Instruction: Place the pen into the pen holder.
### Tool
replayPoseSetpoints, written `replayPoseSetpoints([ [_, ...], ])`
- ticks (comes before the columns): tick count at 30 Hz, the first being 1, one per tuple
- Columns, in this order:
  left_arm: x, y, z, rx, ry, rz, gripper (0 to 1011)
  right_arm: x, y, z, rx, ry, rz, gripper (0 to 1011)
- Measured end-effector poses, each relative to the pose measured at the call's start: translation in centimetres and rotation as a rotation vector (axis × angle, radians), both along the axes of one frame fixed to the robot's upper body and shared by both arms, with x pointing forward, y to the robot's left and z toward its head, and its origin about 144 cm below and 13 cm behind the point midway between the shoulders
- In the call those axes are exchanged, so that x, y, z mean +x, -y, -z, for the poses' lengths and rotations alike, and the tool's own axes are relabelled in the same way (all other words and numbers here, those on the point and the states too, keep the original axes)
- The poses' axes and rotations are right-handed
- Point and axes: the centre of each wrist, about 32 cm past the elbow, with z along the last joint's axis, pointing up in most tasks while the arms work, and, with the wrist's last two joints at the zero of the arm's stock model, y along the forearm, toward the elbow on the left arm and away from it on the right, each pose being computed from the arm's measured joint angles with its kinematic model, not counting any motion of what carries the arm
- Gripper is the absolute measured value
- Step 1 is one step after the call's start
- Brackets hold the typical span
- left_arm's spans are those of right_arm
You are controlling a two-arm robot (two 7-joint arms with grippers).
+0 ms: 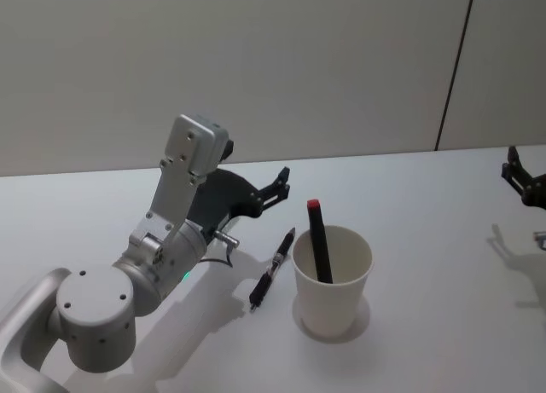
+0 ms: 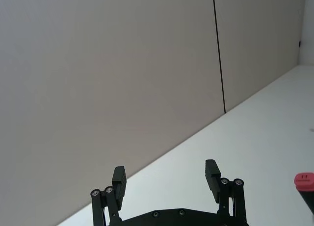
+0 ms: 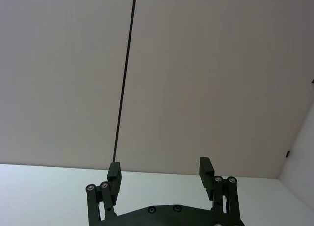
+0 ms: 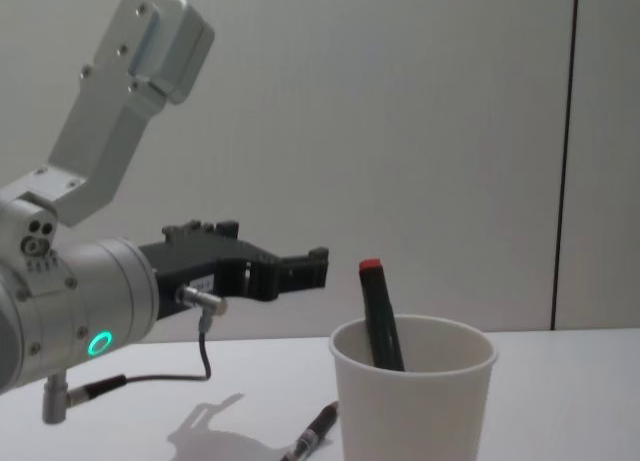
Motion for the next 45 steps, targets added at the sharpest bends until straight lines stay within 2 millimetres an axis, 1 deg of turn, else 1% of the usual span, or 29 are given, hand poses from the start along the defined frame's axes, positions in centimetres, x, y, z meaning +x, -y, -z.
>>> replayPoseSetpoints([
  [8, -0.2, -0.1, 0.2, -0.006, -0.106, -0.003, 1004, 0.0, 0.0, 0.0, 0.000, -0.001, 0.003, 1002],
  [18, -1.1, 0.0, 1.5, -0.025, -0.231, -0.030, 1004, 0.0, 0.0, 0.0, -0.001, -0.002, 0.005, 1001],
  [31, -2.2, 0.3, 2.9, -0.028, -0.291, -0.062, 1004, 0.0, 0.0, 0.0, -0.001, -0.002, 0.005, 1002],
  [45, -2.2, 0.6, 3.5, -0.010, -0.334, -0.041, 1004, 0.0, 0.0, 0.0, -0.001, -0.002, 0.005, 1002],
])
